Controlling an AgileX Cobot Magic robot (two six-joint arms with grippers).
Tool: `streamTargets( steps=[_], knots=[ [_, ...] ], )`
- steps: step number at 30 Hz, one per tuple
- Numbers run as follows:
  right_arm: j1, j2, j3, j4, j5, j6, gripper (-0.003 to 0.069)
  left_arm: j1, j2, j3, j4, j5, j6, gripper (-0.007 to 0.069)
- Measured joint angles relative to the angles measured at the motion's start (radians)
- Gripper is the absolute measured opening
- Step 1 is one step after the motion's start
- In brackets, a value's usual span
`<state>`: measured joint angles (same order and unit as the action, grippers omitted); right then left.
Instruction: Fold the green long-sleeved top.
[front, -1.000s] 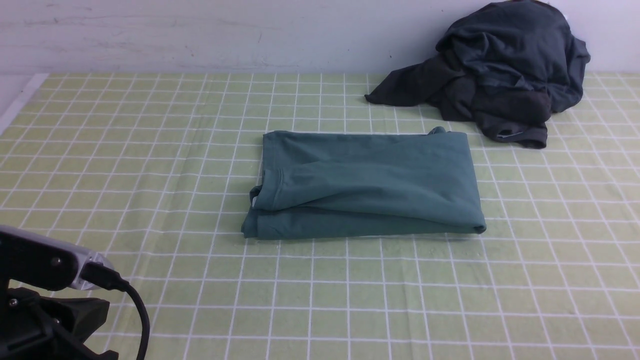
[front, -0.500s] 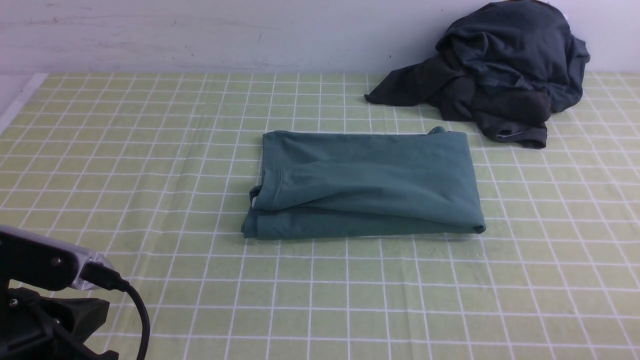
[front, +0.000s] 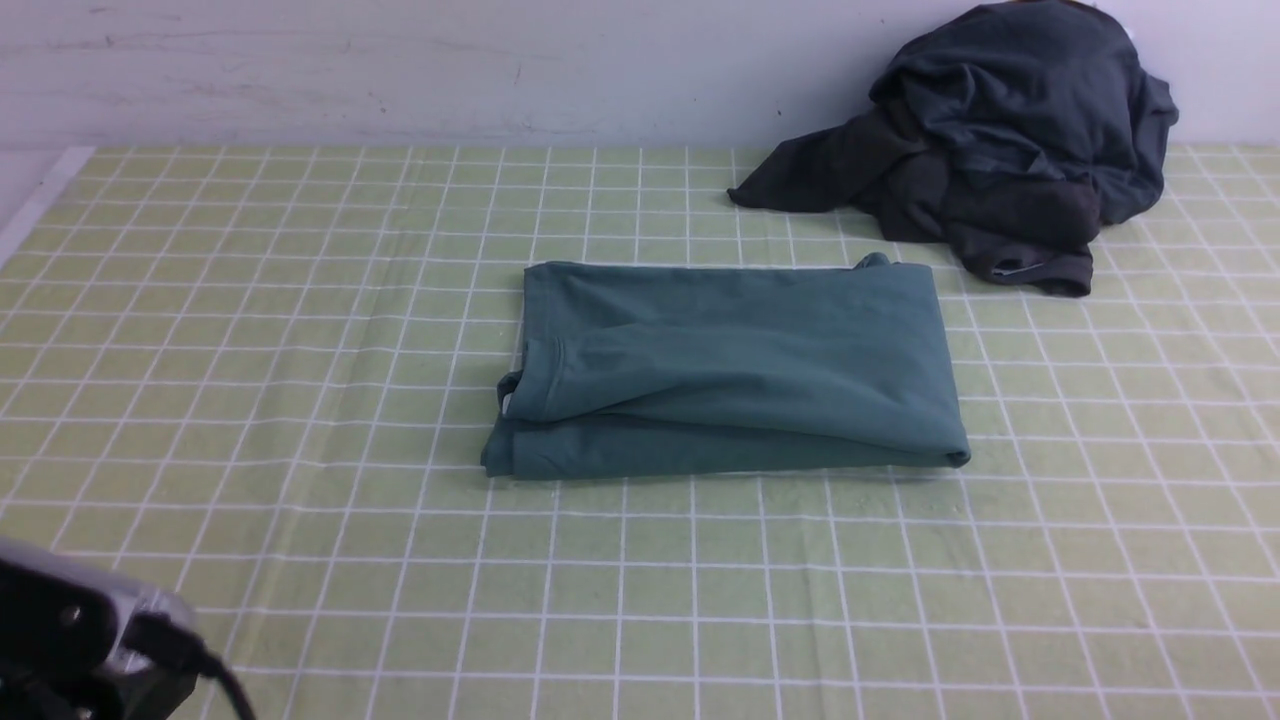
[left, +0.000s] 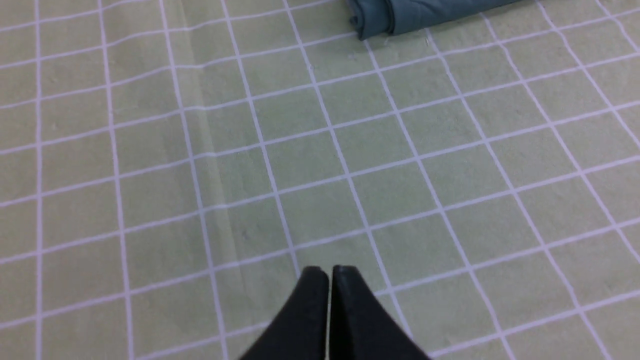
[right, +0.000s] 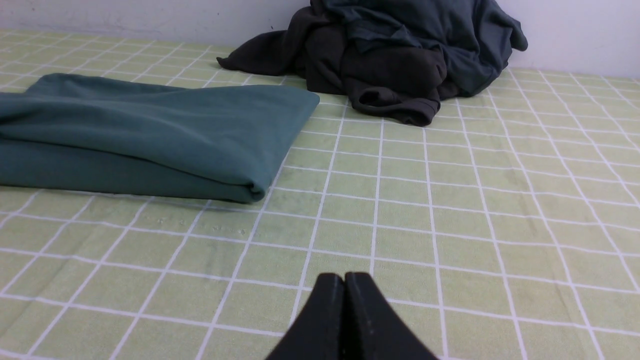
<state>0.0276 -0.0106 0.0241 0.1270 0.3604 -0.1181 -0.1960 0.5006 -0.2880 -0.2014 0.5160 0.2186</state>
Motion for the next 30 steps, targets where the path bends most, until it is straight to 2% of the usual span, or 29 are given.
streamTargets(
  steps=[5,6,8,11,13,18,30],
  knots=[
    [0.000,0.000,0.000,-0.002,0.002,-0.002,-0.0011,0.000,-0.253,0.136,0.054,-0.028,-0.001,-0.0003],
    [0.000,0.000,0.000,-0.002,0.002,-0.004,-0.0011,0.000,-0.381,0.187,0.077,-0.077,-0.001,-0.0003],
    [0.000,0.000,-0.001,-0.002,0.002,-0.005,-0.0011,0.004,-0.475,0.236,0.106,-0.137,-0.002,-0.0003],
    [0.000,0.000,-0.001,-0.002,0.003,-0.006,-0.0011,0.037,-0.509,0.301,0.151,-0.251,-0.031,-0.0003],
    [0.000,0.000,-0.001,-0.002,0.003,-0.007,-0.0011,0.057,-0.511,0.310,0.162,-0.265,-0.065,-0.0003],
    [0.000,0.000,-0.001,-0.002,0.003,-0.008,-0.0011,0.078,-0.511,0.315,0.194,-0.163,-0.149,-0.0003],
    [0.000,0.000,-0.001,-0.003,0.003,-0.008,-0.0011,0.116,-0.511,0.311,0.201,-0.147,-0.167,-0.0003]
  ],
)
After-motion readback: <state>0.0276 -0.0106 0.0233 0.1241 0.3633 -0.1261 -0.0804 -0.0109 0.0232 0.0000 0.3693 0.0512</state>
